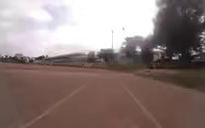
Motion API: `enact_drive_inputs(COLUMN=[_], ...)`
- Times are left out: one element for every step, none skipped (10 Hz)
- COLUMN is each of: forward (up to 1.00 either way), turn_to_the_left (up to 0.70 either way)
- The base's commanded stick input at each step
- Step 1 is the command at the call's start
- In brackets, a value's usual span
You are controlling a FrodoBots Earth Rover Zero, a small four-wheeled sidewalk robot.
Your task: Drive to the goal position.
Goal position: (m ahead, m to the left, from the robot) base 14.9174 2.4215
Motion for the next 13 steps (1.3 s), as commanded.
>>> enact_drive_inputs(forward=[0.85, 0.85, 0.85, 0.85, 0.85, 0.85, 0.85, 0.85, 0.85, 0.85, 0.85, 0.85, 0.85], turn_to_the_left=[0.00, 0.00, 0.00, 0.00, 0.00, 0.00, 0.00, 0.00, 0.00, 0.00, 0.00, 0.00, 0.00])
